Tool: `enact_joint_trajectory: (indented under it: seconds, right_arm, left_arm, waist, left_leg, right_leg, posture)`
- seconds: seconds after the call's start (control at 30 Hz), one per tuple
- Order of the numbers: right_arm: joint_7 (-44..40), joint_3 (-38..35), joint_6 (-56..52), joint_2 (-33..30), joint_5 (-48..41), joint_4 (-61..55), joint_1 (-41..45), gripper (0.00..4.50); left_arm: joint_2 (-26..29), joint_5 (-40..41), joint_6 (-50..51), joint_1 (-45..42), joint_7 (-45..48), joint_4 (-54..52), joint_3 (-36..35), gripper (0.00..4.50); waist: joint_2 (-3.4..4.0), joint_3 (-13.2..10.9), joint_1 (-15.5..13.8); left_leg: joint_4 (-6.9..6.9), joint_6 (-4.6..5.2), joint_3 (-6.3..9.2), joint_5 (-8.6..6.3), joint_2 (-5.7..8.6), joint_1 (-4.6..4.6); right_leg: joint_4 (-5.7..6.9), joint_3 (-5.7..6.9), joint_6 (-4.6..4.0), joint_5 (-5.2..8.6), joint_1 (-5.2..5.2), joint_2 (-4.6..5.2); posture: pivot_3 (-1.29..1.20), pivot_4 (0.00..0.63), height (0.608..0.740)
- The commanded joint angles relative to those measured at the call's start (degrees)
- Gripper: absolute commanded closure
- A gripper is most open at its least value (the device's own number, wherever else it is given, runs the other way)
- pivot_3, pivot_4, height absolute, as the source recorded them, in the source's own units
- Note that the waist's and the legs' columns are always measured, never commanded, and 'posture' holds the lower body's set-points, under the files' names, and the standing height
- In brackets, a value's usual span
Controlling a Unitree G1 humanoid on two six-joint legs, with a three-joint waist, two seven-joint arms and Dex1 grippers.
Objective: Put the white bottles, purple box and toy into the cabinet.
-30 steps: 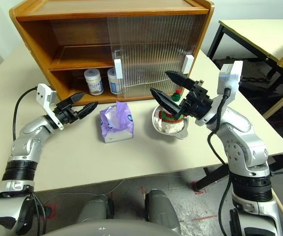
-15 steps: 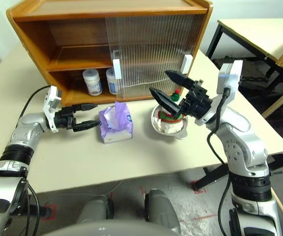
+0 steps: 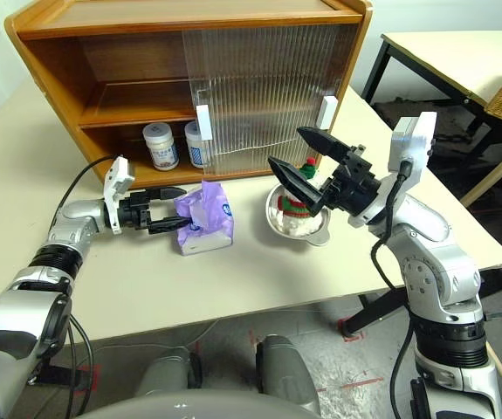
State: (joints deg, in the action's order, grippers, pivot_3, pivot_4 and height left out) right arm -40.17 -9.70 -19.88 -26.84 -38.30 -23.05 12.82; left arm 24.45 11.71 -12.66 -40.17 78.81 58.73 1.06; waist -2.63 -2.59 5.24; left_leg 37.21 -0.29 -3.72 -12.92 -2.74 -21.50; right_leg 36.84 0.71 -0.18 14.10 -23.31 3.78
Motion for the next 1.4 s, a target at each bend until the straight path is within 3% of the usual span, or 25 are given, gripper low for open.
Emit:
enact_joint_trajectory:
  seconds: [0.03, 0.43, 0.47, 0.57, 0.8, 0.9, 1.1, 1.4]
  right_arm:
    - [0.6, -0.8, -0.6, -0.7, -0.7, -1.5, -0.5, 0.00]
    - [1.1, -0.8, -0.6, -0.8, -0.7, -1.7, -0.5, 0.00]
    - [1.1, -0.7, -0.5, -0.7, -0.7, -1.6, -0.4, 0.00]
    - [0.9, -0.5, -0.3, -0.6, -0.6, -0.9, 0.0, 0.00]
    - [0.3, -0.3, 0.0, -0.5, -0.3, 0.2, 0.8, 0.00]
    - [0.1, -0.2, 0.1, -0.4, -0.2, 0.4, 1.1, 0.00]
    - [-0.3, 0.2, 0.6, -0.1, 0.3, 1.2, 1.5, 0.00]
    - [-1.9, 1.9, 2.0, 1.5, 1.3, 4.0, 3.3, 0.00]
  left_arm:
    - [-0.5, -2.8, -2.0, -1.4, -3.4, 3.2, 0.3, 0.01]
    - [0.6, -7.0, -2.7, -2.3, -8.0, 7.0, 0.3, 0.01]
    - [0.7, -6.9, -2.6, -2.2, -7.7, 6.8, 0.2, 0.18]
    - [1.0, -6.5, -1.9, -2.2, -7.1, 6.4, 0.0, 0.92]
    - [1.2, -5.9, -1.3, -2.2, -5.7, 4.8, -0.3, 3.62]
    - [1.2, -5.7, -0.9, -1.9, -5.3, 3.6, -0.4, 4.46]
    - [2.9, -1.7, 9.4, -0.6, -1.5, -6.8, -1.8, 4.46]
    - [11.6, 9.1, 36.0, 5.3, -3.4, -36.4, -6.8, 4.46]
  waist:
    - [0.00, 0.0, 0.2]
    - [-0.01, 0.0, 0.3]
    - [-0.01, 0.0, 0.3]
    - [-0.01, 0.0, 0.3]
    - [-0.01, 0.0, 0.3]
    - [-0.01, 0.0, 0.3]
    - [-0.01, 0.0, 0.2]
    - [0.00, 0.0, 0.1]
  left_leg:
    - [0.00, 0.00, 0.00, 0.00, 0.00, 0.00]
    - [-0.02, -0.02, 0.00, -0.01, 0.00, 0.02]
    - [-0.02, -0.02, 0.00, -0.01, 0.00, 0.02]
    - [-0.02, -0.03, 0.00, -0.02, -0.01, 0.03]
    - [-0.01, -0.03, 0.00, -0.02, -0.01, 0.03]
    - [-0.02, -0.02, 0.00, -0.02, -0.01, 0.02]
    - [-0.03, -0.02, 0.00, -0.01, -0.01, 0.00]
    - [-0.08, 0.00, 0.03, 0.00, -0.04, 0.04]
  right_leg:
    - [0.00, 0.00, 0.00, 0.00, 0.00, 0.00]
    - [0.00, 0.00, 0.01, 0.00, 0.00, 0.00]
    - [0.00, 0.00, 0.01, 0.00, 0.00, 0.00]
    - [0.01, 0.01, 0.01, 0.00, 0.00, -0.01]
    - [0.01, 0.00, 0.02, -0.01, 0.00, 0.00]
    - [0.00, 0.00, 0.02, -0.01, 0.00, -0.01]
    - [0.00, 0.00, 0.02, -0.01, -0.02, -0.02]
    - [0.01, -0.06, 0.01, 0.00, -0.03, -0.03]
  posture:
    - [-0.15, 0.000, 0.740]
    - [-0.15, 0.000, 0.740]
    - [-0.15, 0.000, 0.740]
    - [-0.14, 0.000, 0.740]
    - [-0.13, 0.000, 0.740]
    - [-0.13, 0.000, 0.740]
    - [-0.12, 0.000, 0.740]
    - [-0.06, 0.000, 0.740]
